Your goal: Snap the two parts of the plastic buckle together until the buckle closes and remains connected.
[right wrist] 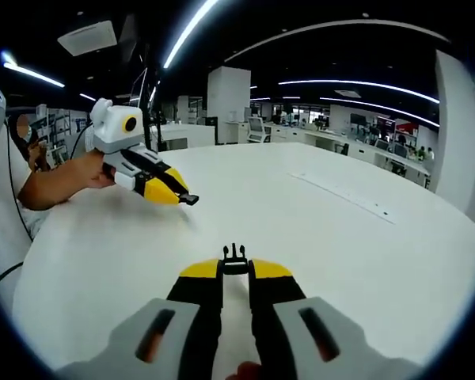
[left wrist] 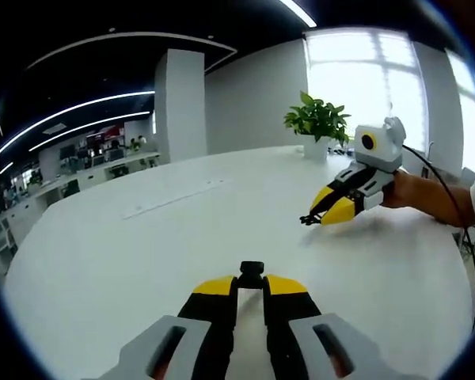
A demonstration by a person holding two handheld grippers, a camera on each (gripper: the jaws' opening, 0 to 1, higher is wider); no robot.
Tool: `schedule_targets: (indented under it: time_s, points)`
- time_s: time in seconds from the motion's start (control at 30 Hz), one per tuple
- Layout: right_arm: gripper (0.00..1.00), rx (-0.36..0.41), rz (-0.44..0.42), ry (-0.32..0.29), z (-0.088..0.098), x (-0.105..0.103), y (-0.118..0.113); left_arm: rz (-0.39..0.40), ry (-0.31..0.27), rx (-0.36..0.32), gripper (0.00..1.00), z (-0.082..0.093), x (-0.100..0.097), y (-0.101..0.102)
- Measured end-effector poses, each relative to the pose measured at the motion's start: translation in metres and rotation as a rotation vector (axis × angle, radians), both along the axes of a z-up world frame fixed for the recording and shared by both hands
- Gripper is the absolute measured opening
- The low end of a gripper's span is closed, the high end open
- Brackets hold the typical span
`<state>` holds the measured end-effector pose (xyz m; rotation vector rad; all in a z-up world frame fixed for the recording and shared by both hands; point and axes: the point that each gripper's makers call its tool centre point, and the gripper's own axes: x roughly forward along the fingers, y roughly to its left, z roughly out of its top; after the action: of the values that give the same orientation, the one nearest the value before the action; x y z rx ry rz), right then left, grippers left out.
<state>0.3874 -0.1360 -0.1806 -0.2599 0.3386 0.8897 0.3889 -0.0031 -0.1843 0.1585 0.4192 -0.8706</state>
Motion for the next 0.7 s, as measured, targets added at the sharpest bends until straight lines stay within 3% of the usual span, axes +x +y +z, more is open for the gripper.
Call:
schedule_targets:
  time_s: [0.1,0.17,0.37,0.5,0.7]
  points:
    - [0.13,-0.013,0.006,0.0,-0.003,-0.006,-0.002,-0.056,0.036,-0.032,0.12,0.001,-0.012,-0.005]
    - [0.13,0.03,0.021,0.016,0.002,-0.013,0.001,-0.07,0.02,-0.017,0.12,0.003,-0.018,-0.002]
    - [0.13,0.029,0.047,0.024,0.004,-0.025,0.005,-0.111,0.011,-0.013,0.12,0.007,-0.026,-0.001]
    - [0.13,0.056,0.079,0.038,0.005,-0.037,0.01,-0.178,0.0,-0.001,0.12,0.007,-0.04,-0.004]
    - [0.13,0.011,0.14,0.034,-0.002,-0.055,0.015,-0.235,-0.009,0.014,0.12,0.004,-0.05,-0.006]
